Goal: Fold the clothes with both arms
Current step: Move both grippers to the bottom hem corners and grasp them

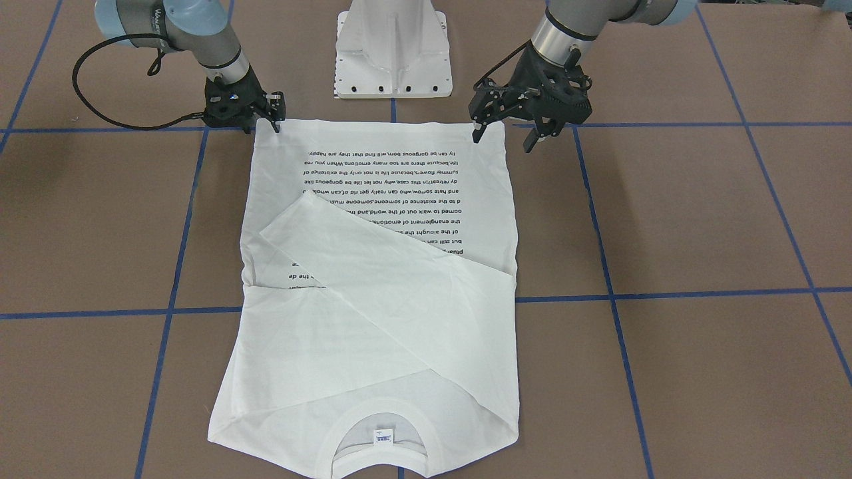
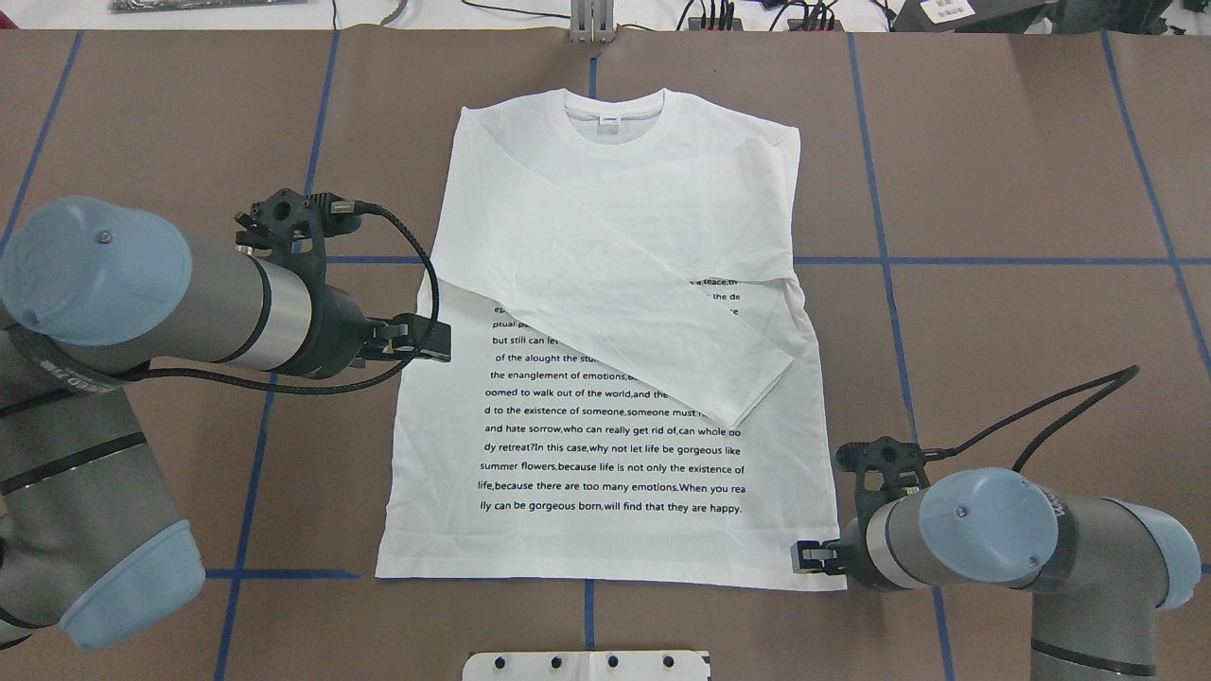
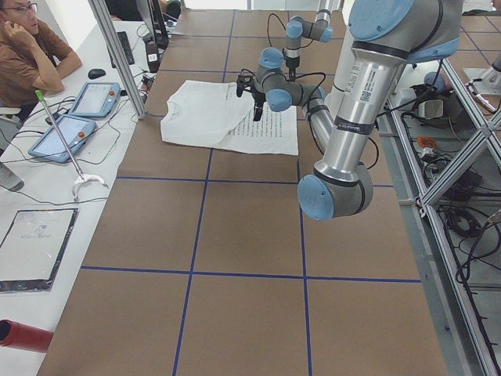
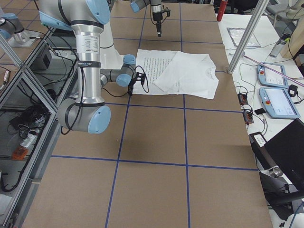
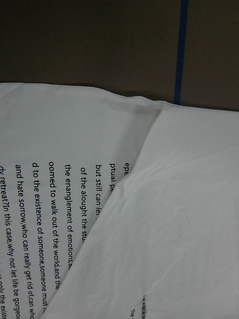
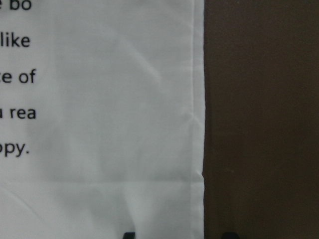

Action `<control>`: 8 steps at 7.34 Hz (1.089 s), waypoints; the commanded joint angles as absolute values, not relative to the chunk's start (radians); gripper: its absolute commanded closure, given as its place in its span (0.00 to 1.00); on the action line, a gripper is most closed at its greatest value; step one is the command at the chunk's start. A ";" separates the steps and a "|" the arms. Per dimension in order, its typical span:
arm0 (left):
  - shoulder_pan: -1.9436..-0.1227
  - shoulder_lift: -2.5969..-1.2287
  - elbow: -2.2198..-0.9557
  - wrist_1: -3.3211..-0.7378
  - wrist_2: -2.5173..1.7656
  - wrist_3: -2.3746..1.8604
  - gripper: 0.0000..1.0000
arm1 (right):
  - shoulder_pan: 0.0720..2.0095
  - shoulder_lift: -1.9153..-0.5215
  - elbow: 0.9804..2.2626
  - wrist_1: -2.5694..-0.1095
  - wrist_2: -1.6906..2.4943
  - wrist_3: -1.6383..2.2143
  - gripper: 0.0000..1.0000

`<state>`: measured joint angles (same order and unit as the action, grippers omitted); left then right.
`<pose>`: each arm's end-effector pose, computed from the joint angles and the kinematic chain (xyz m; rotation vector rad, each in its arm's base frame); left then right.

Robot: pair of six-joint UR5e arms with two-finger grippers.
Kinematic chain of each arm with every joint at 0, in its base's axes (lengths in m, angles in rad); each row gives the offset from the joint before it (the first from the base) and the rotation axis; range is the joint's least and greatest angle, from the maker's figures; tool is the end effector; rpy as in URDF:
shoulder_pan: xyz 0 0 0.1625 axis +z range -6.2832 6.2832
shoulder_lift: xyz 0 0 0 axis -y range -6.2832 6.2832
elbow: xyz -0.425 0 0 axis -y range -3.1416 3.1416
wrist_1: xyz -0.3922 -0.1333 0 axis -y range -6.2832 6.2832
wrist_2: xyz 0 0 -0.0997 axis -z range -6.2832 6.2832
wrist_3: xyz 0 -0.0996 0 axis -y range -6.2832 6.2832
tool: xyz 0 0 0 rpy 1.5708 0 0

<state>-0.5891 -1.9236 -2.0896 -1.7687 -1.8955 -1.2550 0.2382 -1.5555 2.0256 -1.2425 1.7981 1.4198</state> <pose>0.3842 -0.3789 0.2191 0.1995 1.0799 -0.0717 -0.4551 -0.2246 0.4061 -0.0573 -0.8212 -0.0085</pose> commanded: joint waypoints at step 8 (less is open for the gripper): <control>-0.539 -1.860 -2.075 -1.779 -1.884 -1.361 0.01 | 0.287 -1.558 2.120 -1.247 1.813 1.420 1.00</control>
<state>-0.5678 -1.8955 -2.0743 -1.7733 -1.8897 -1.2898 0.2671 -1.5566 2.1039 -1.2459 1.8114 1.4211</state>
